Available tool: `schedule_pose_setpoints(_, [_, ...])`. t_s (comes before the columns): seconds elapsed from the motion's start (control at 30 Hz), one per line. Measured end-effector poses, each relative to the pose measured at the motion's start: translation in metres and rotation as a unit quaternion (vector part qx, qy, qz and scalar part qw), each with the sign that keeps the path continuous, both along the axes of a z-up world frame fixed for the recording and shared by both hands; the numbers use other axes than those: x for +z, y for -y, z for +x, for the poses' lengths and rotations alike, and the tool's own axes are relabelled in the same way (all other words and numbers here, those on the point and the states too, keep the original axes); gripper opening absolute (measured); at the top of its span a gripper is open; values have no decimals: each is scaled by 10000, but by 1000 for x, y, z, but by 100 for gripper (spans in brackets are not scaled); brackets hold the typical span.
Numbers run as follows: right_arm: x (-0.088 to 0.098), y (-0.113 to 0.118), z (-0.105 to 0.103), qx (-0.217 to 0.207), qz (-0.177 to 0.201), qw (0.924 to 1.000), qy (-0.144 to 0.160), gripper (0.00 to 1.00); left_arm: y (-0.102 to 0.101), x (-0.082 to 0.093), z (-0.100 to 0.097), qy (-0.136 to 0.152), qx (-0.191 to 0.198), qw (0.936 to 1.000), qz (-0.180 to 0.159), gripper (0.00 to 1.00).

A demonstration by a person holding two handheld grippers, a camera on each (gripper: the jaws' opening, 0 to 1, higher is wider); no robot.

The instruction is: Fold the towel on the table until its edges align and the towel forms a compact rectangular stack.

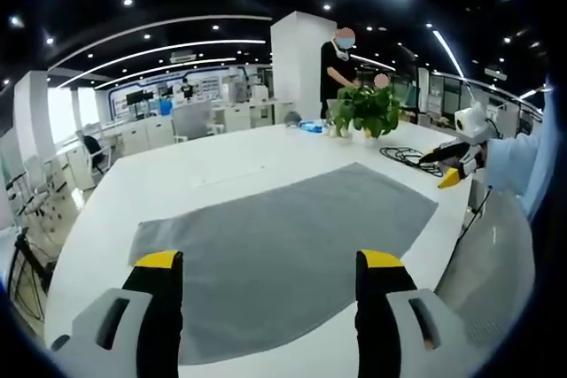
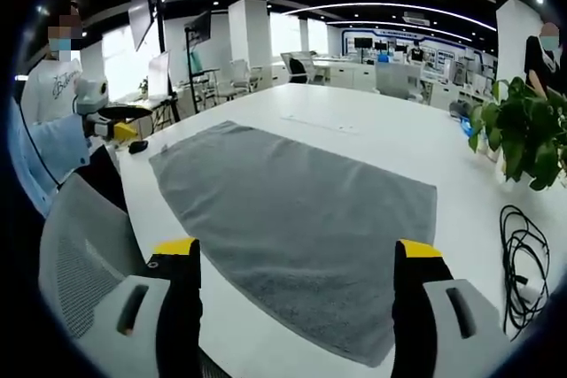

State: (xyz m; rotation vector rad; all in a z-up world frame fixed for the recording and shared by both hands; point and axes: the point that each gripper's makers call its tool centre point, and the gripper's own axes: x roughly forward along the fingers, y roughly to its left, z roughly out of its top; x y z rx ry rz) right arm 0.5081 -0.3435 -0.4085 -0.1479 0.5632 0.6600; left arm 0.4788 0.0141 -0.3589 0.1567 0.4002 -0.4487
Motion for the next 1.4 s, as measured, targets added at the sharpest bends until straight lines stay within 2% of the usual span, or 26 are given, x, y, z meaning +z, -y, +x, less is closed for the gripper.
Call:
schedule_pose_setpoints(0.43, [7, 7, 19, -33, -60, 10000, 60, 90, 21, 2, 7, 21, -143, 9999, -32, 82])
schedule_pose_setpoints(0.97, [14, 14, 48, -122, 39, 9999, 96, 88, 64, 4, 22, 67, -376, 9993, -27, 82])
schedule_pose_setpoints(1.17, [21, 22, 64, -174, 68, 9997, 134, 88, 66, 0, 25, 88, -431, 9990, -2, 82])
schedule_pose_setpoints(1.4, [23, 29, 78, -203, 92, 9997, 141, 87, 80, -1, 29, 129, -427, 9990, 32, 82])
